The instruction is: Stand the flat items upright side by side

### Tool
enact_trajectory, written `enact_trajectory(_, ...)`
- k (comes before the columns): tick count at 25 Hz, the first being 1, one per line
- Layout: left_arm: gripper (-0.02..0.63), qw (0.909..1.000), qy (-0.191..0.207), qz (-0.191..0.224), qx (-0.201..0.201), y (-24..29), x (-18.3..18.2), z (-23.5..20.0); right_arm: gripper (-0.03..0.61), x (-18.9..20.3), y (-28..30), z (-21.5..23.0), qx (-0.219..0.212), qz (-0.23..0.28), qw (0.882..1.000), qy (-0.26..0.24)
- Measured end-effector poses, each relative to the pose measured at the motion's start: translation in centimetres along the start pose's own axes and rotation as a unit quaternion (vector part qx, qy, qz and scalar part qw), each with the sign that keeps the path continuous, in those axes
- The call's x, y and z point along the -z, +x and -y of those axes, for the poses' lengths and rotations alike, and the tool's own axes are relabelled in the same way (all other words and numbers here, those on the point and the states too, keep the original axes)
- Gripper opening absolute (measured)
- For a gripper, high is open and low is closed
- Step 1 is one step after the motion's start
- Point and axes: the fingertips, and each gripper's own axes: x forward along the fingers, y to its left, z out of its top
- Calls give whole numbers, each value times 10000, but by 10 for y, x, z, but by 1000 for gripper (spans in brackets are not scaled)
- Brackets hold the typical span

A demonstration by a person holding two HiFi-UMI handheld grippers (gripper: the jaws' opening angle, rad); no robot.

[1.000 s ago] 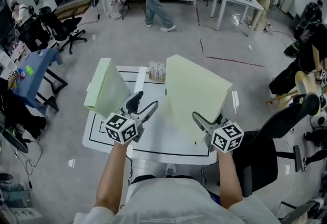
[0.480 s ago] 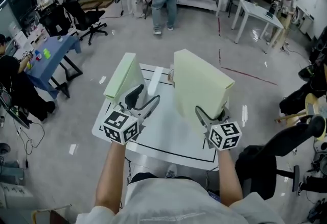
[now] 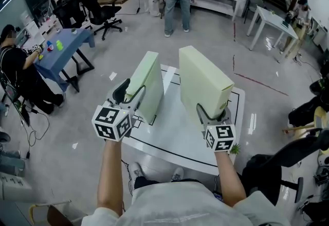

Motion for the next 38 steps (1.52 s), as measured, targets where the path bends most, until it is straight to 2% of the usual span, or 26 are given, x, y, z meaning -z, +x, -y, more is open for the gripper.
enact_trajectory(3, 249, 9997, -211, -19, -114, -2, 7, -32, 339, 2, 15, -15, 163, -30, 9997, -179)
enact_trajectory(6, 249, 9991, -388, -196, 10, 2, 18, -58, 339, 5, 28, -30, 406, -79, 9985, -352)
enact_trajectory(10, 249, 9943, -804, -388, 575, 15, 34, -75, 339, 11, 46, -48, 745, -105, 9965, -375)
enact_trajectory(15, 249, 9803, -1184, -645, 1441, 30, 46, -77, 339, 20, 70, -73, 1026, -98, 9941, -346)
enact_trajectory(21, 247, 9647, -965, -1036, 2222, 37, 69, -63, 339, 46, 86, -91, 1449, -285, 9889, -166)
enact_trajectory(25, 242, 9525, -1194, -1009, 2613, 37, 72, -62, 339, 60, 94, -103, 1655, -227, 9860, -16)
enact_trajectory(31, 239, 9462, -1207, -935, 2853, 37, 73, -62, 339, 64, 111, -121, 1829, 109, 9831, 13)
enact_trajectory(35, 239, 9479, -1124, -900, 2843, 40, 72, -56, 341, 75, 115, -127, 1935, 56, 9811, 72)
enact_trajectory(38, 241, 9451, -1156, -897, 2921, 40, 72, -55, 344, 82, 113, -131, 1946, 157, 9807, 67)
